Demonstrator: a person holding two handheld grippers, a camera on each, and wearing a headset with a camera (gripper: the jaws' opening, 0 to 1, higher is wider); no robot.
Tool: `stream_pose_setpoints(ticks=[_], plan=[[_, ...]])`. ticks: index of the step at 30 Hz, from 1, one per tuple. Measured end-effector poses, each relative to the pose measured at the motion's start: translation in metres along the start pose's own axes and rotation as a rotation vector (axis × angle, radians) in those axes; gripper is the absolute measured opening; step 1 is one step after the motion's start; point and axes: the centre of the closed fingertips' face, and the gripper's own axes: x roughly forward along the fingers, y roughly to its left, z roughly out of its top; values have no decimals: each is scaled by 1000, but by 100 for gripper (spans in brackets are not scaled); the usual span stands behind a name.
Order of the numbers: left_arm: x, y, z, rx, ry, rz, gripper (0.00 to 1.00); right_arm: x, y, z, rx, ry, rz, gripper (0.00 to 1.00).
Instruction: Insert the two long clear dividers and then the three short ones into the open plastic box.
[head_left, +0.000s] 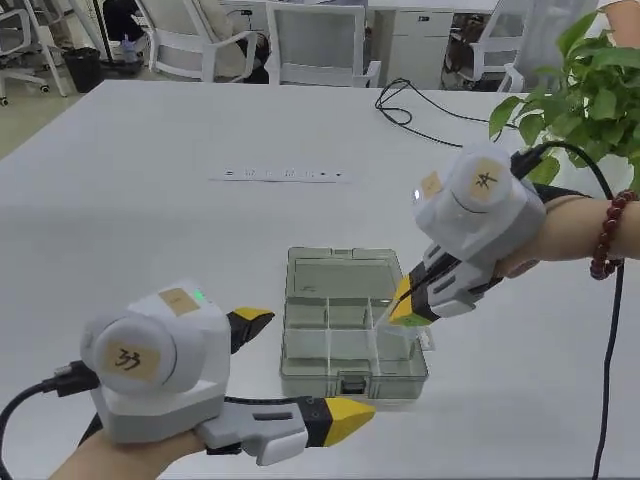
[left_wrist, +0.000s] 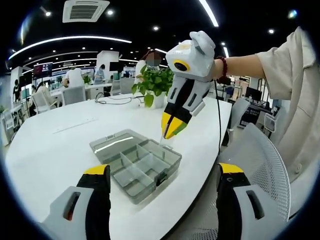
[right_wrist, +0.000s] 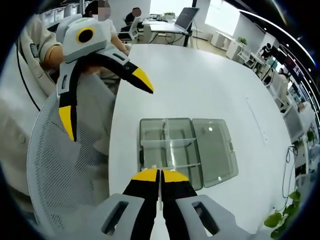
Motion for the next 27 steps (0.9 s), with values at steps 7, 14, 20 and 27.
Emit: stream_pose_setpoints(ticks=[7,14,20,27], plan=[[0,3,1,-4,-4,14,94,5,-7,-5,11,45,-13,2],[2,1,-8,17,43,7,98,12,-15,-16,12,100,-21,2],[2,1,-4,4,24,6,100,17,-18,-20,11,124,-18,2],[1,1,-5,5,32,4,100,23,-21,-22,10,143,-13,2]])
